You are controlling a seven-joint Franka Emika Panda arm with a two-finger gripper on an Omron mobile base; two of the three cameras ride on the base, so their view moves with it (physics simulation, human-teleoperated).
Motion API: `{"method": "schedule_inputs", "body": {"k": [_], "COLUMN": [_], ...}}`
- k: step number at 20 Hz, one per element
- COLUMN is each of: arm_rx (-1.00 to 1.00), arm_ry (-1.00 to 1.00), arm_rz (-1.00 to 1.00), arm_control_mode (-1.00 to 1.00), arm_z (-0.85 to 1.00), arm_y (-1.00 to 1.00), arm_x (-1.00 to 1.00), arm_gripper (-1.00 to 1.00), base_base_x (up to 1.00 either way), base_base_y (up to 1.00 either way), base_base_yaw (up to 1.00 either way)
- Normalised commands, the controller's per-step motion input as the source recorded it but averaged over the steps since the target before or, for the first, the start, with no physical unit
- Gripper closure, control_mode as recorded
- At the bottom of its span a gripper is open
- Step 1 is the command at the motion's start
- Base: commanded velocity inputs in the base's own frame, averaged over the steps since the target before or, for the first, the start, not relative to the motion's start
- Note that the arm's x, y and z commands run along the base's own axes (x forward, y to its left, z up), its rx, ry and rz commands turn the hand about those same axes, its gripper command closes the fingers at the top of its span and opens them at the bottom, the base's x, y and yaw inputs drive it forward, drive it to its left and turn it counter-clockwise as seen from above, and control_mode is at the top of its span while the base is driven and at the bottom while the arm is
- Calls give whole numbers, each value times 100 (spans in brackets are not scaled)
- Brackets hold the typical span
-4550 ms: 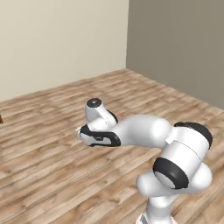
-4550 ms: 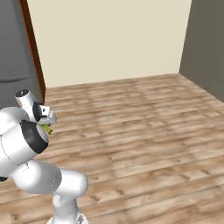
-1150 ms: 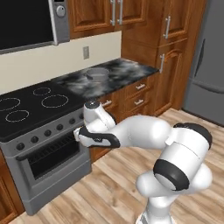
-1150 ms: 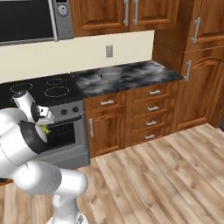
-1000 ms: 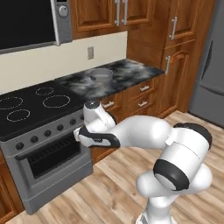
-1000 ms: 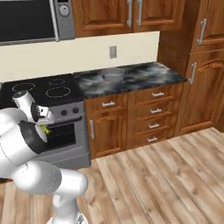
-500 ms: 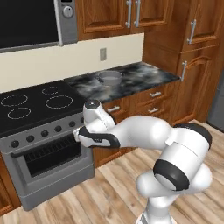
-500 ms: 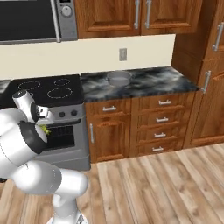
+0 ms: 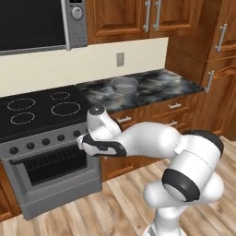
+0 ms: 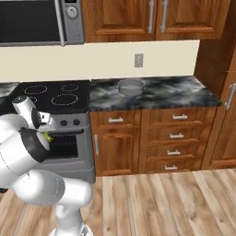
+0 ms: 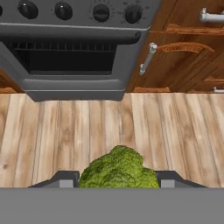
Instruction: Turn on the sink faucet. Then move the broccoli from the counter to the sink. Turn off the sink. Move the vegetable from the sink to the pot next to the stove. Finally move the pot to the rear left burner.
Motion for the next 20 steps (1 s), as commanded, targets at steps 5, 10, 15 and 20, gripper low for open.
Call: {"method": "schedule_inputs", "body": {"k": [5, 10, 15, 20], "arm_rx": [0, 0, 0, 0], "arm_ry": [0, 0, 0, 0], "arm_rz": [0, 0, 0, 0], "arm_control_mode": [100, 100, 100, 100], "arm_z": [0, 0, 0, 0], "arm_y": [0, 0, 0, 0], "arm_x": [0, 0, 0, 0], "arm_gripper": [100, 100, 100, 100], "base_base_x": [58, 67, 66, 59], "base_base_y": [-32, -24, -18, -16], "base_base_yaw": [25, 18, 12, 12]}}
